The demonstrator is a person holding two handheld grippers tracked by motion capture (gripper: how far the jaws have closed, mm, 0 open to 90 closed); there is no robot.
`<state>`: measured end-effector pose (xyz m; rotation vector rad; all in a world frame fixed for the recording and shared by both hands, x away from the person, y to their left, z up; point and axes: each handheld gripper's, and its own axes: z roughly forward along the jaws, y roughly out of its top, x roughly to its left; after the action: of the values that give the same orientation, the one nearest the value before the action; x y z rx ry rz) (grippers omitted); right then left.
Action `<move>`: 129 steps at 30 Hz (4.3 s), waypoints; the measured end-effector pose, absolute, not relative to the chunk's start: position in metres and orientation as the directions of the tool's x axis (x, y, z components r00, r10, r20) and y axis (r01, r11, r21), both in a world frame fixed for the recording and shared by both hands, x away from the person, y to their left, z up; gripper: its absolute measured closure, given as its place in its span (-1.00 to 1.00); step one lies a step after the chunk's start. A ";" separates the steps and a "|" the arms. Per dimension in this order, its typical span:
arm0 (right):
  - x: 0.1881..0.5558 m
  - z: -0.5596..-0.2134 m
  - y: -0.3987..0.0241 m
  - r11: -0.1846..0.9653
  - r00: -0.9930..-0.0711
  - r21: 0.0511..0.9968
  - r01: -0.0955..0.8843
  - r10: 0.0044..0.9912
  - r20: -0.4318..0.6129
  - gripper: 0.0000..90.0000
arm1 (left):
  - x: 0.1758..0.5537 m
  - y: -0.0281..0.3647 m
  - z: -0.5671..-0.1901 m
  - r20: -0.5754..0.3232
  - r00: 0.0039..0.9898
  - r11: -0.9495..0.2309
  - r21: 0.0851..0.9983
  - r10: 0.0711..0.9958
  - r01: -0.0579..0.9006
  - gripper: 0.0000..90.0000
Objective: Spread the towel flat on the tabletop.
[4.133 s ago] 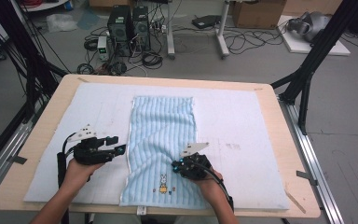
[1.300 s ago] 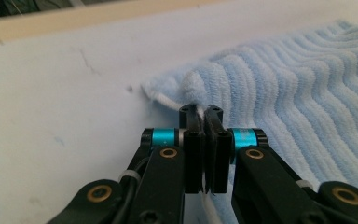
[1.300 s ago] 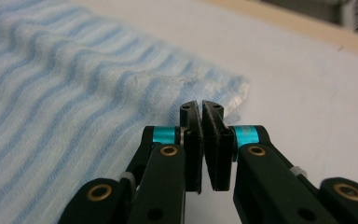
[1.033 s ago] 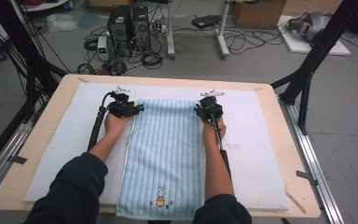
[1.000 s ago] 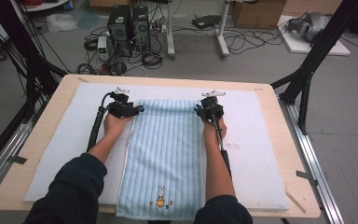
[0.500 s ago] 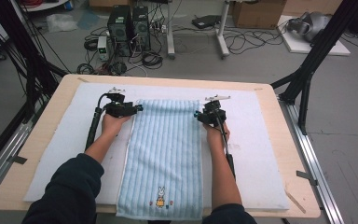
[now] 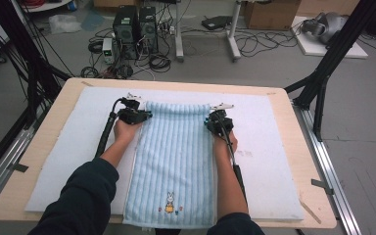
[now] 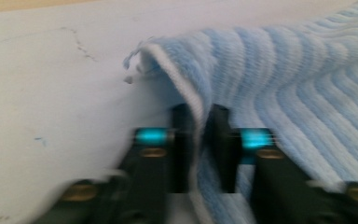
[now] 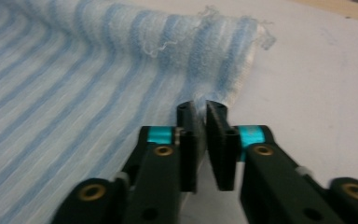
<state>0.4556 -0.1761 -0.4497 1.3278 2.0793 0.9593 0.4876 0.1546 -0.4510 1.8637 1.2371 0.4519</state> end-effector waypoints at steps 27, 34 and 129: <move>0.301 -0.439 -0.189 0.393 -0.642 0.784 0.481 0.767 0.010 0.30 | 0.335 0.183 -0.447 -0.216 0.645 -0.258 0.789 0.733 0.557 0.10; 0.285 -0.448 -0.181 0.437 -0.674 0.753 0.493 0.739 0.013 0.65 | 0.310 0.180 -0.452 -0.156 0.708 -0.341 0.792 0.689 0.506 0.60; 0.344 -0.414 -0.246 0.282 -0.584 0.872 0.400 0.811 0.006 -0.74 | 0.377 0.202 -0.416 -0.210 0.721 -0.091 0.931 0.661 0.354 -0.55</move>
<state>0.3440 -0.2461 -0.4142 1.0872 2.1139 1.2415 0.3773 0.2024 -0.4165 1.7003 0.8178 0.3107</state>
